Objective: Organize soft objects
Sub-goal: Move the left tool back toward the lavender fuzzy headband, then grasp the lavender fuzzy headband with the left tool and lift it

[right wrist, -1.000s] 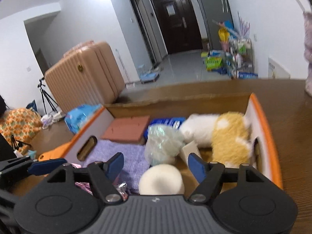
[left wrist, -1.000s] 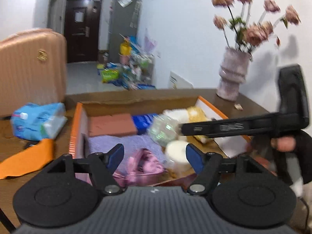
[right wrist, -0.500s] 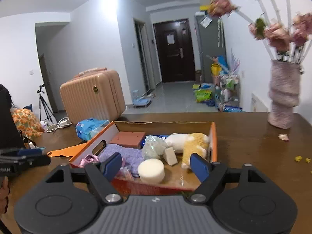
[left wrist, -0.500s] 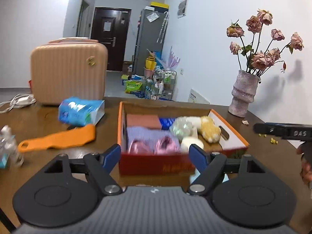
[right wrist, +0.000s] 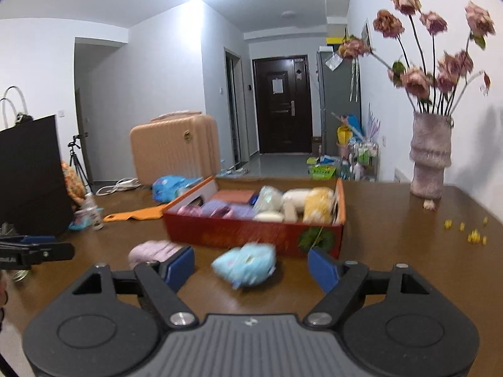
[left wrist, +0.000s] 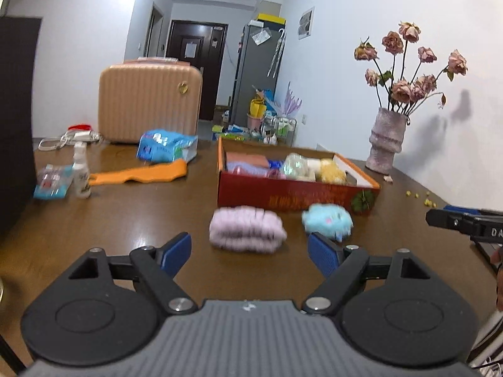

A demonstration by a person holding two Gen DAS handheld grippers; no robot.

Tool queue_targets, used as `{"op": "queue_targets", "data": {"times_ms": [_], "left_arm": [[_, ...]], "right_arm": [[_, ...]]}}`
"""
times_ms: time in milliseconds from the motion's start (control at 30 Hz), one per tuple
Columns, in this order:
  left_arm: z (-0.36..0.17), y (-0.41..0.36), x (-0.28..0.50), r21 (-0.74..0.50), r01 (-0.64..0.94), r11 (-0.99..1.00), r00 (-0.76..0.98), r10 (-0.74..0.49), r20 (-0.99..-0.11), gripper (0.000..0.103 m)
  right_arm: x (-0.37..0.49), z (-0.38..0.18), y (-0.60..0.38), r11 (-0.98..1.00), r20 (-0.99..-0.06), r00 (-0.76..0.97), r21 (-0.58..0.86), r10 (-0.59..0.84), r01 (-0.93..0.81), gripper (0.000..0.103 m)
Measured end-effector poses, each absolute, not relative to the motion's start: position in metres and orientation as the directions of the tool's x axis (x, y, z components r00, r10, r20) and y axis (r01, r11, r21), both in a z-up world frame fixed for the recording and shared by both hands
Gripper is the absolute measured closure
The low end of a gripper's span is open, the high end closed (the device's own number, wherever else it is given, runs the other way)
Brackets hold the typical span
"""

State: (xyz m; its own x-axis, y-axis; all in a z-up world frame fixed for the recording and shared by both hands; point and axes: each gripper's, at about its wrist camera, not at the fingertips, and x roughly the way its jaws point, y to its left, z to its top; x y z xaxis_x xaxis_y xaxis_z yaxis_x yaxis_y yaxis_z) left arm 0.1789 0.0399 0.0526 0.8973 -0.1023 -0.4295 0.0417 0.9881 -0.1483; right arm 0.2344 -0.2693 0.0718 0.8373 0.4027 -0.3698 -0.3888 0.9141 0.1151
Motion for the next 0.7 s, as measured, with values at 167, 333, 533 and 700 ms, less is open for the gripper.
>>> {"op": "queue_targets", "data": {"times_ms": [167,333,533,700], "left_arm": [[0.033,0.045,0.166,-0.168,0.029,0.985,0.872,-0.107,-0.478,0.019],[0.028,0.049,0.177,-0.199,0.024,0.98,0.869,-0.119,-0.481,0.019],[0.032,0.068,0.23,-0.261,0.0,0.965,0.883,-0.122,-0.453,0.022],[0.022,0.097,0.298,-0.367,-0.02,0.93,0.853,-0.176,-0.491,0.029]], "right_arm": [[0.207,0.049,-0.262,0.902,-0.422,0.798,0.149,0.429,-0.406,0.023],[0.207,0.05,-0.257,0.903,-0.414,0.804,0.151,0.427,-0.402,0.023],[0.246,0.036,-0.227,0.887,-0.483,0.747,0.188,0.457,-0.421,0.024],[0.299,0.021,-0.186,0.85,-0.497,0.69,0.3,0.526,-0.432,0.026]]}}
